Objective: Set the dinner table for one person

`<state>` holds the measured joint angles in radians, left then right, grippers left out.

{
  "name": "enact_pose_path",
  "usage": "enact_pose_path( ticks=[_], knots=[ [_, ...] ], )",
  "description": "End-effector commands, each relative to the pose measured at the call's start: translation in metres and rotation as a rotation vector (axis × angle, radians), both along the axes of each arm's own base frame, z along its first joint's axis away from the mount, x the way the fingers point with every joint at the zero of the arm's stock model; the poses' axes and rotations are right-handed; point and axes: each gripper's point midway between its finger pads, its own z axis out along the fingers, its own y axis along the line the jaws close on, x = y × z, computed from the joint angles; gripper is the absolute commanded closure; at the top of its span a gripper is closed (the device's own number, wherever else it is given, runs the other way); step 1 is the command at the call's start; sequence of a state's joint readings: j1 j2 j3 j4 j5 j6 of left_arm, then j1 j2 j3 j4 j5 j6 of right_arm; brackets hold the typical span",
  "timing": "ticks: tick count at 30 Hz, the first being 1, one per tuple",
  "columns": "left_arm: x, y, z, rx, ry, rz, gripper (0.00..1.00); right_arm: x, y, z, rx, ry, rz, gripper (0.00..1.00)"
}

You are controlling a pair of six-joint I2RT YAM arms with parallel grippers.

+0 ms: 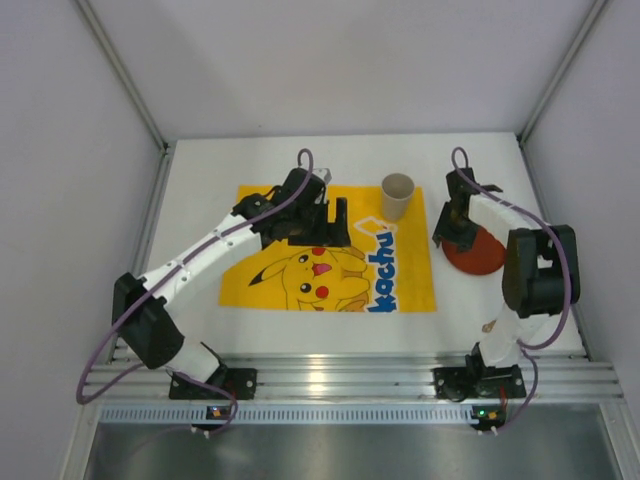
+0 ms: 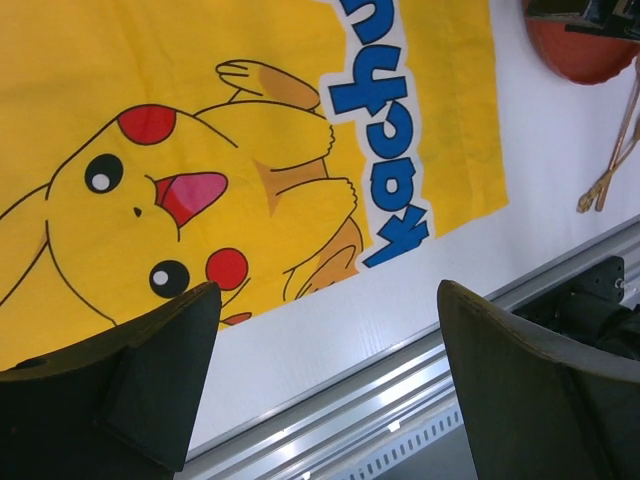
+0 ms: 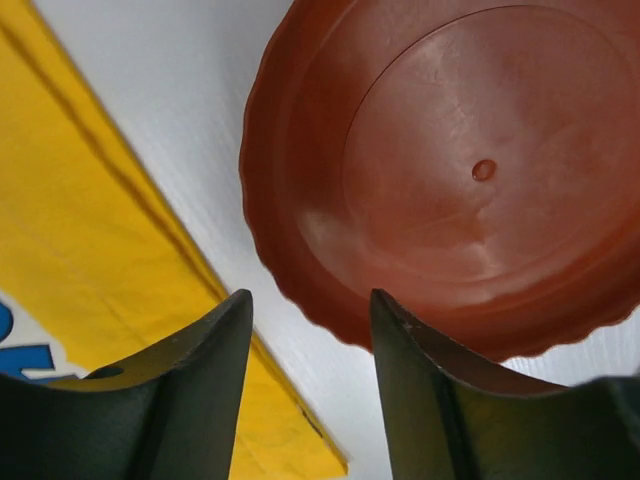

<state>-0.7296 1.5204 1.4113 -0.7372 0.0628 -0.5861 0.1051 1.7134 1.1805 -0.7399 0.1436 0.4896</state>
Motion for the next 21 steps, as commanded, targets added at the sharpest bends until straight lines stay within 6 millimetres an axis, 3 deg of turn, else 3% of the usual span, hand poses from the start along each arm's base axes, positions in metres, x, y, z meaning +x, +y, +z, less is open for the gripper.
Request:
enact_pose_path(
  ticks=[1,6,8,9,11,13,16,18,19,20,21],
  knots=[
    [0.0,0.024,0.008,0.02,-0.019,0.066,0.06,0.026,-0.003,-0.005,-0.049,-0.05,0.011,0.51],
    [-0.004,0.044,0.011,0.03,-0.012,0.099,0.06,0.025,-0.004,-0.029,-0.085,0.0,0.035,0.66],
    [-0.003,0.048,0.011,0.034,-0.012,0.103,0.06,0.023,-0.003,-0.036,-0.093,0.018,0.045,0.78],
    [-0.003,0.051,0.009,0.038,-0.008,0.105,0.06,0.023,-0.004,-0.037,-0.1,0.021,0.044,0.88],
    [-0.001,0.051,0.009,0.043,-0.005,0.103,0.06,0.021,-0.005,-0.038,-0.111,0.028,0.046,0.98],
    [0.0,0.051,0.009,0.042,-0.005,0.099,0.06,0.019,-0.006,-0.035,-0.122,0.029,0.045,1.0],
    [0.002,0.048,0.007,0.041,0.007,0.093,0.06,0.018,-0.018,-0.013,-0.187,0.021,0.027,1.0],
    [0.003,0.046,0.005,0.039,0.011,0.087,0.06,0.028,-0.038,0.026,-0.301,-0.044,-0.024,1.0],
    [0.004,0.045,0.006,0.035,0.011,0.084,0.06,0.017,-0.049,0.042,-0.352,-0.018,-0.056,1.0],
    [0.004,0.043,0.006,0.032,0.013,0.08,0.07,0.025,-0.057,0.079,-0.39,-0.103,-0.093,1.0],
    [0.004,0.042,0.009,0.026,0.006,0.073,0.09,0.021,-0.058,0.094,-0.394,-0.115,-0.101,1.0]
  ],
)
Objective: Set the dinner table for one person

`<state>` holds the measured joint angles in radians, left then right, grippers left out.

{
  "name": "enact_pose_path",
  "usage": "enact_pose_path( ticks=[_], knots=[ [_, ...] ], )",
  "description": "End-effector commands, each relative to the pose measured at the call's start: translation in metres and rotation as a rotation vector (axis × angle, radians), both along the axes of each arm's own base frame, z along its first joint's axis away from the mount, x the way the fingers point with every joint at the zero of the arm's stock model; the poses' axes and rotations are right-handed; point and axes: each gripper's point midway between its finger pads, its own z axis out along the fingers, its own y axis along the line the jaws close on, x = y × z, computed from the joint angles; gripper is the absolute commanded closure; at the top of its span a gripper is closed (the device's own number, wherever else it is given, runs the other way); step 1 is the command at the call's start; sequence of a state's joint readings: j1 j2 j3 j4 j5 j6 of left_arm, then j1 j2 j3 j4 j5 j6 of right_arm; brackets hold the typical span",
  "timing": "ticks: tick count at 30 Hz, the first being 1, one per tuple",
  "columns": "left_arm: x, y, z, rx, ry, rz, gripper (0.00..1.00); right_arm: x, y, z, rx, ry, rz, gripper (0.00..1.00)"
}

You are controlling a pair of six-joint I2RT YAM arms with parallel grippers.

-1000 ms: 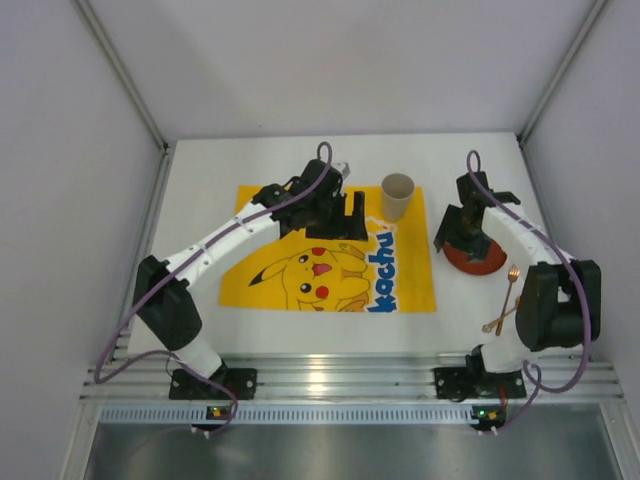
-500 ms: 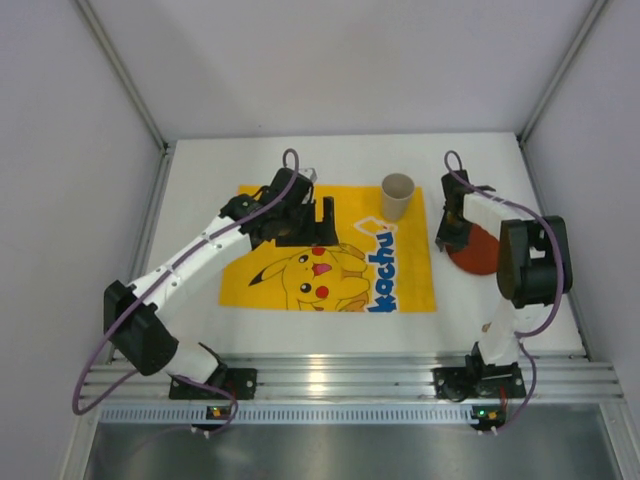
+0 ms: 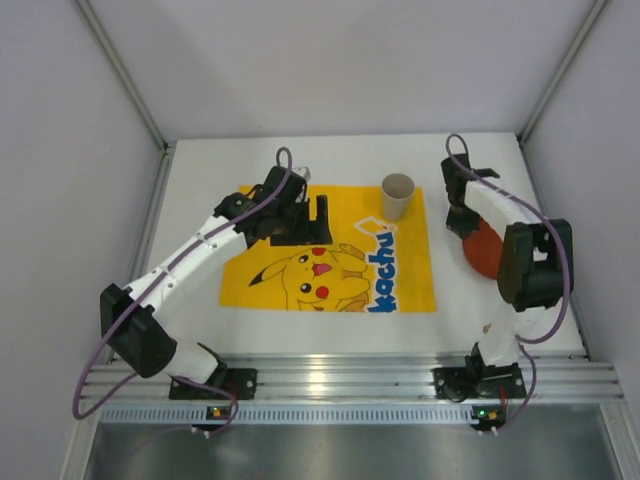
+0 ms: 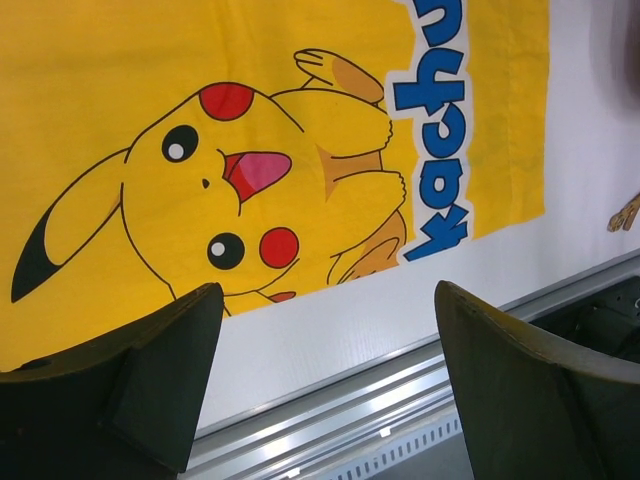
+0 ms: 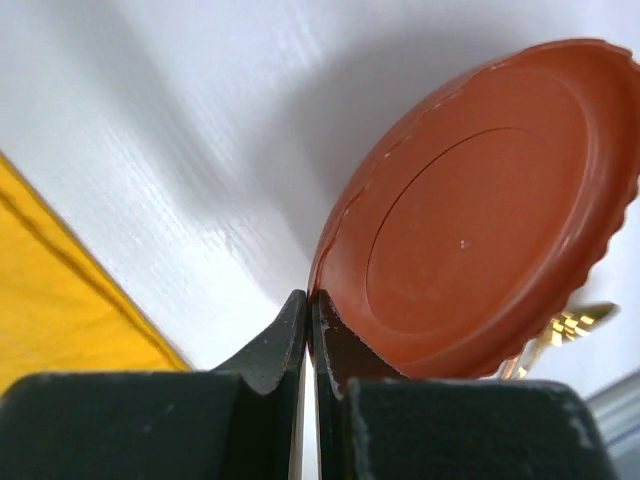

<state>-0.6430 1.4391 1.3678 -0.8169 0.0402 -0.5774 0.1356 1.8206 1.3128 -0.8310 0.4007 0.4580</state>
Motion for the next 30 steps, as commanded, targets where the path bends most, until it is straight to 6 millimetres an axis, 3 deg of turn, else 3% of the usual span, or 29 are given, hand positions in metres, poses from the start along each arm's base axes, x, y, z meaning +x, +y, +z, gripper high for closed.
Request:
enact_pose_path(
  ticks=[1,3,4,5,6,7,8,9,10,11,14,15,17,19,21,22,24,25,27,28,30],
  knots=[
    [0.005,-0.006,0.009,-0.023,-0.019,-0.022,0.1,0.014,-0.022,0.116,-0.12,-0.238,-0.079,1.0],
    [0.008,-0.006,0.016,-0.035,-0.03,-0.017,0.09,0.01,-0.006,0.151,-0.097,-0.288,-0.052,1.0],
    [0.011,-0.005,0.019,-0.04,-0.038,-0.008,0.07,0.018,0.006,0.182,-0.08,-0.363,-0.034,1.0],
    [0.014,-0.001,0.021,-0.034,-0.046,0.009,0.04,0.02,0.017,0.195,-0.086,-0.385,-0.009,1.0],
    [0.017,0.001,0.027,-0.039,-0.059,0.023,0.03,0.015,0.047,0.205,-0.082,-0.391,0.074,1.0],
    [0.02,0.004,0.03,-0.039,-0.068,0.037,0.02,0.02,0.065,0.23,-0.06,-0.453,0.105,1.0],
    [0.025,0.014,0.035,-0.033,-0.08,0.07,0.02,0.022,0.086,0.226,-0.043,-0.434,0.151,1.0],
    [0.026,0.02,0.038,-0.032,-0.088,0.091,0.02,0.014,0.119,0.228,-0.016,-0.425,0.231,1.0],
    [0.03,0.029,0.041,-0.016,-0.103,0.125,0.02,0.015,0.141,0.239,0.027,-0.456,0.264,1.0],
    [0.034,0.05,0.049,0.014,-0.131,0.191,0.02,0.008,0.181,0.231,0.064,-0.434,0.358,1.0],
    [0.035,0.1,0.066,0.064,-0.182,0.354,0.02,0.0,0.243,0.229,0.122,-0.433,0.48,1.0],
    [0.032,0.123,0.066,0.115,-0.188,0.422,0.02,-0.011,0.275,0.23,0.152,-0.444,0.554,1.0],
    [0.024,0.16,0.075,0.142,-0.213,0.529,0.02,-0.022,0.319,0.21,0.198,-0.405,0.651,1.0],
    [0.011,0.19,0.082,0.184,-0.241,0.617,0.02,-0.026,0.345,0.188,0.198,-0.369,0.726,1.0],
    [0.001,0.201,0.083,0.202,-0.246,0.654,0.02,-0.028,0.367,0.174,0.201,-0.364,0.782,1.0],
    [-0.008,0.207,0.085,0.216,-0.248,0.67,0.02,-0.026,0.377,0.156,0.198,-0.334,0.798,1.0],
    [-0.019,0.212,0.08,0.217,-0.225,0.705,0.02,-0.026,0.393,0.137,0.228,-0.306,0.825,1.0],
    [-0.027,0.215,0.08,0.219,-0.22,0.716,0.02,-0.026,0.401,0.117,0.225,-0.271,0.835,1.0],
    [-0.035,0.216,0.076,0.203,-0.207,0.735,0.02,-0.026,0.416,0.099,0.25,-0.254,0.862,1.0],
    [-0.039,0.217,0.078,0.19,-0.212,0.737,0.02,-0.024,0.421,0.081,0.238,-0.229,0.87,1.0],
    [-0.048,0.219,0.075,0.19,-0.195,0.74,0.02,-0.022,0.432,0.068,0.233,-0.232,0.902,1.0]
  ],
)
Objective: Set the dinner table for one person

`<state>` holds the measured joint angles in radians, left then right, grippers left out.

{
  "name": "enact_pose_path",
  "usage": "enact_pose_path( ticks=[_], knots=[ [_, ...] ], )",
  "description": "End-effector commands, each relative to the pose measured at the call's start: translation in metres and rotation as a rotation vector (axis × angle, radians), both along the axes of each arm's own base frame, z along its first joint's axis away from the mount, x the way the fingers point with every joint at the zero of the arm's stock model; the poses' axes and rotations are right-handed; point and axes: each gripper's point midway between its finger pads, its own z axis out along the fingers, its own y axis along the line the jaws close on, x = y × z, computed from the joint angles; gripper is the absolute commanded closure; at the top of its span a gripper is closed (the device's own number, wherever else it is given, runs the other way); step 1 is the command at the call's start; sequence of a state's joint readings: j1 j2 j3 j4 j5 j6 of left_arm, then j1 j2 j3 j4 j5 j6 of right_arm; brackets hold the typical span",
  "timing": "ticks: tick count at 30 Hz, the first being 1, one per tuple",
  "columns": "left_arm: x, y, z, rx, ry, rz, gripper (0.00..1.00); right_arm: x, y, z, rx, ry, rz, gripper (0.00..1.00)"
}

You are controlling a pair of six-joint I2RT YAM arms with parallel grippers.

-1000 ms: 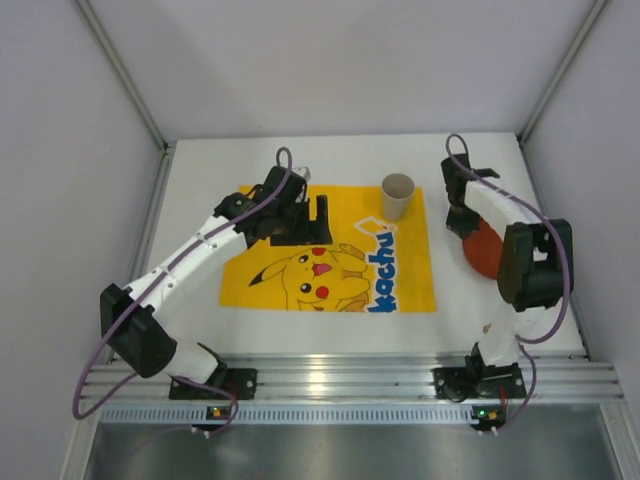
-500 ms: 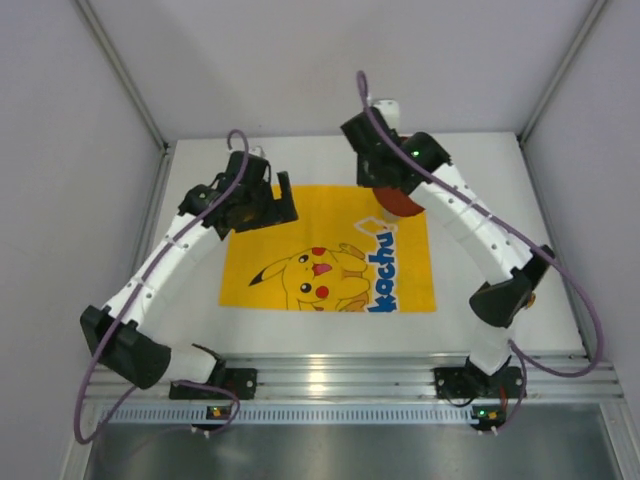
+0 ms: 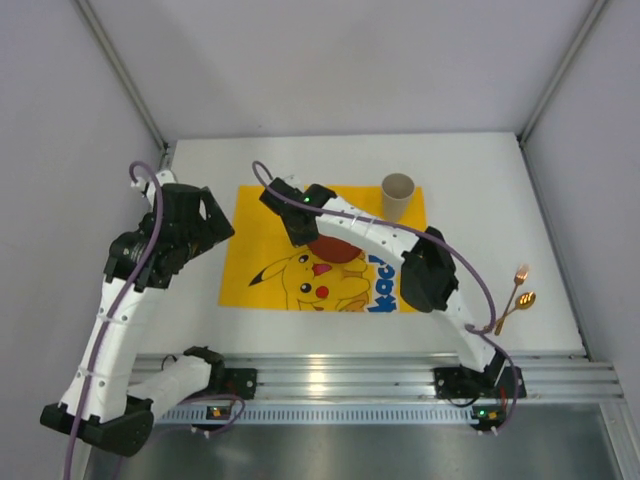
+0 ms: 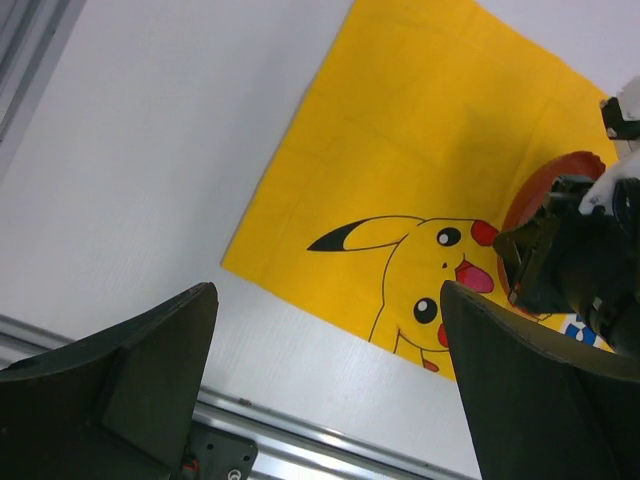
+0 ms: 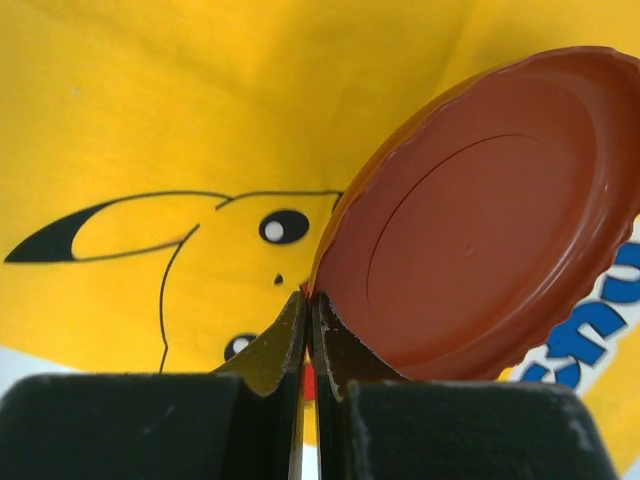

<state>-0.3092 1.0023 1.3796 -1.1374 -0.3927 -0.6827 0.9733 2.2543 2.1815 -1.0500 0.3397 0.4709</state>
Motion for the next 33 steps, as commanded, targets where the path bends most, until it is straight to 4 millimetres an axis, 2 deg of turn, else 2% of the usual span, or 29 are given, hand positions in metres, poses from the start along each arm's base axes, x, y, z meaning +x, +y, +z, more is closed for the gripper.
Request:
enact_pose_path(
  ticks=[1,8,9,10,11,12,13,15,16,18,19,20,21,22,23,24,25,26,27,28,29,30,31,32,33],
  knots=[
    [-0.021,0.01,-0.009,0.008,0.047,0.043,0.02,0.012,0.032,-0.009,0.06,-0.042,0.064,1.0],
    [-0.037,0.016,-0.005,0.023,0.049,0.034,0.02,0.007,0.046,-0.042,0.077,0.018,0.087,1.0],
    [-0.037,0.017,-0.004,0.026,0.048,0.037,0.02,0.002,0.047,-0.049,0.076,0.042,0.106,0.78],
    [-0.037,0.017,-0.003,0.026,0.043,0.035,0.02,-0.002,0.049,-0.046,0.098,0.057,0.125,0.63],
    [-0.035,0.017,-0.001,0.029,0.037,0.033,0.02,-0.002,0.052,-0.042,0.122,0.054,0.131,0.44],
    [-0.032,0.016,0.0,0.027,0.029,0.028,0.02,-0.007,0.048,-0.044,0.118,0.063,0.138,0.38],
    [-0.03,0.014,0.002,0.025,0.022,0.021,0.02,-0.007,0.047,-0.019,0.158,0.032,0.141,0.34],
    [-0.025,0.012,0.003,0.028,0.016,0.006,0.02,-0.005,0.038,0.002,0.176,-0.016,0.128,0.26],
    [-0.019,0.008,0.003,0.021,0.012,-0.004,0.02,-0.005,0.031,0.039,0.224,-0.067,0.12,0.26],
    [-0.013,0.004,0.002,0.021,0.008,-0.024,0.02,0.006,0.005,0.071,0.252,-0.122,0.037,0.25],
    [-0.008,0.001,-0.001,0.02,0.018,-0.033,0.02,0.002,-0.018,0.097,0.287,-0.149,-0.002,0.25],
    [-0.003,-0.004,-0.002,0.007,0.012,-0.052,0.02,0.004,-0.035,0.106,0.308,-0.157,-0.045,0.24],
    [0.0,-0.008,-0.004,-0.001,0.012,-0.066,0.02,0.017,-0.064,0.112,0.348,-0.15,-0.146,0.24],
    [0.002,-0.012,-0.01,-0.011,0.016,-0.079,0.03,0.006,-0.093,0.112,0.381,-0.114,-0.185,0.24],
    [0.007,-0.019,-0.01,-0.039,0.002,-0.103,0.03,0.02,-0.133,0.106,0.402,-0.096,-0.311,0.26],
    [0.01,-0.023,-0.013,-0.054,-0.006,-0.115,0.03,0.012,-0.163,0.079,0.359,-0.041,-0.375,0.26],
    [0.009,-0.027,-0.023,-0.063,0.008,-0.13,0.03,0.007,-0.19,0.088,0.375,-0.066,-0.425,0.27],
    [0.013,-0.035,-0.025,-0.091,-0.002,-0.156,0.04,0.01,-0.228,0.078,0.34,-0.061,-0.517,0.27],
    [0.013,-0.038,-0.03,-0.103,0.003,-0.169,0.04,0.0,-0.253,0.059,0.29,-0.03,-0.57,0.27],
    [0.013,-0.041,-0.043,-0.107,0.03,-0.179,0.04,-0.01,-0.276,0.056,0.251,-0.018,-0.621,0.27],
    [0.014,-0.044,-0.048,-0.117,0.033,-0.191,0.04,-0.011,-0.309,0.05,0.225,-0.004,-0.719,0.27],
    [0.017,-0.05,-0.05,-0.136,0.025,-0.214,0.04,-0.021,-0.328,0.035,0.191,0.038,-0.775,0.27],
    [0.016,-0.053,-0.061,-0.141,0.044,-0.227,0.04,-0.029,-0.338,0.03,0.204,0.071,-0.814,0.27],
    [0.018,-0.057,-0.064,-0.144,0.042,-0.247,0.04,-0.037,-0.365,0.023,0.207,0.105,-0.926,0.27],
    [0.022,-0.066,-0.063,-0.171,0.024,-0.284,0.04,-0.051,-0.378,0.008,0.196,0.154,-0.986,0.27]
  ],
)
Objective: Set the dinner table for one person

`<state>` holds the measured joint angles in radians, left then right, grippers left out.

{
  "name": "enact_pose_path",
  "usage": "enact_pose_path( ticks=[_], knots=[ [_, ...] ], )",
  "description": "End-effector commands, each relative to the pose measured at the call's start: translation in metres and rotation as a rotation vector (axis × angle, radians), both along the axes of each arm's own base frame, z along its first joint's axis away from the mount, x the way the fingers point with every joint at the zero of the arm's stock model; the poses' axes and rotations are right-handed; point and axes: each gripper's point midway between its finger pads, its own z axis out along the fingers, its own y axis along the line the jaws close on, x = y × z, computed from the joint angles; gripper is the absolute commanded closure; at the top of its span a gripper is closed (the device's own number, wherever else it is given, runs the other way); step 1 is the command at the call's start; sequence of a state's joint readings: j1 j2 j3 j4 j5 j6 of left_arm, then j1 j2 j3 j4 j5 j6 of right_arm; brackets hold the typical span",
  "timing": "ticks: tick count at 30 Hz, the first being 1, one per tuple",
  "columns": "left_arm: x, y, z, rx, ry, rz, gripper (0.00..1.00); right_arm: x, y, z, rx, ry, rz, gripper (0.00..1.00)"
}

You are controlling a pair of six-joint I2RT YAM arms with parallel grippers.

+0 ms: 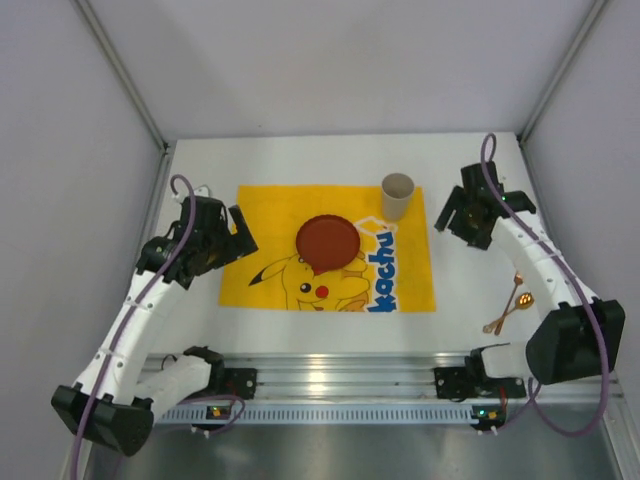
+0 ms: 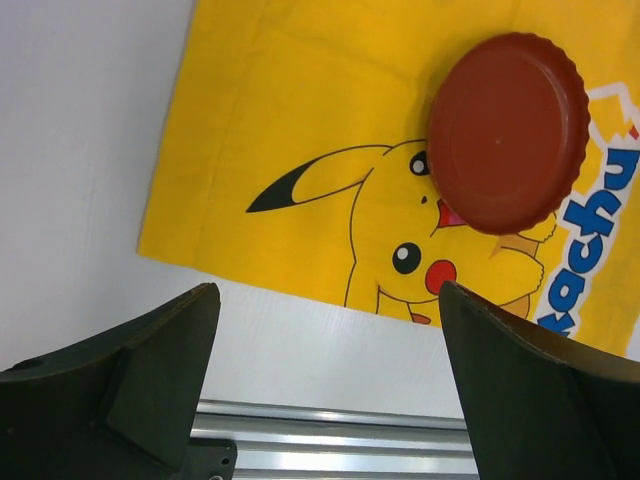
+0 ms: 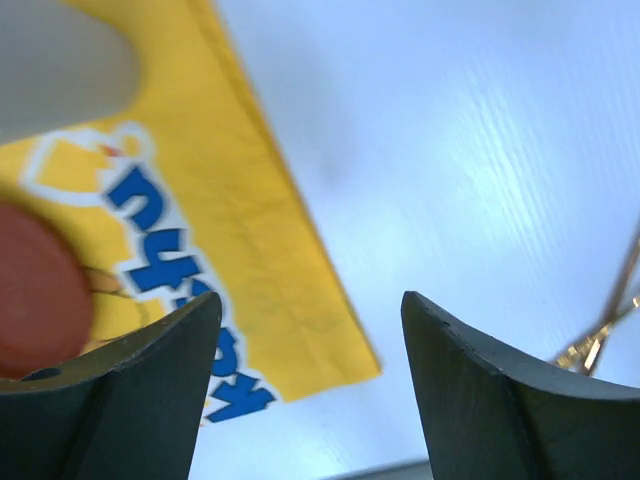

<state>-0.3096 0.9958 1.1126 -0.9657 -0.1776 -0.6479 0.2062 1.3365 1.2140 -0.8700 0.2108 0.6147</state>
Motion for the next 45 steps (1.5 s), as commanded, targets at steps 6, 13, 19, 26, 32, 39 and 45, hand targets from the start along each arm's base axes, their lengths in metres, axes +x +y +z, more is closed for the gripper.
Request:
enact_pose_path(
  ticks=[6,13,19,26,32,39,45],
  knots=[
    [0.024,-0.052,-0.014,-0.16,-0.047,-0.201,0.04,-0.093,-0.105,-0.07,0.062,0.325,-0.45,0.3],
    [0.033,-0.064,-0.02,-0.146,-0.033,-0.265,0.04,-0.122,-0.126,-0.086,0.081,0.316,-0.665,0.3],
    [0.034,-0.078,-0.017,-0.104,-0.009,-0.332,0.04,-0.165,-0.144,-0.111,0.055,0.377,-0.838,0.32],
    [0.038,-0.087,-0.021,-0.099,0.034,-0.349,0.04,-0.172,-0.157,-0.117,0.032,0.366,-0.895,0.32],
    [0.045,-0.095,-0.017,-0.114,0.064,-0.347,0.05,-0.155,-0.166,-0.154,0.08,0.363,-0.912,0.38],
    [0.052,-0.091,-0.004,-0.068,0.072,-0.342,0.05,-0.118,-0.163,-0.197,0.208,0.394,-0.902,0.64],
    [0.056,-0.089,-0.003,-0.059,0.08,-0.319,0.05,-0.081,-0.17,-0.193,0.173,0.393,-0.828,0.9]
  ],
)
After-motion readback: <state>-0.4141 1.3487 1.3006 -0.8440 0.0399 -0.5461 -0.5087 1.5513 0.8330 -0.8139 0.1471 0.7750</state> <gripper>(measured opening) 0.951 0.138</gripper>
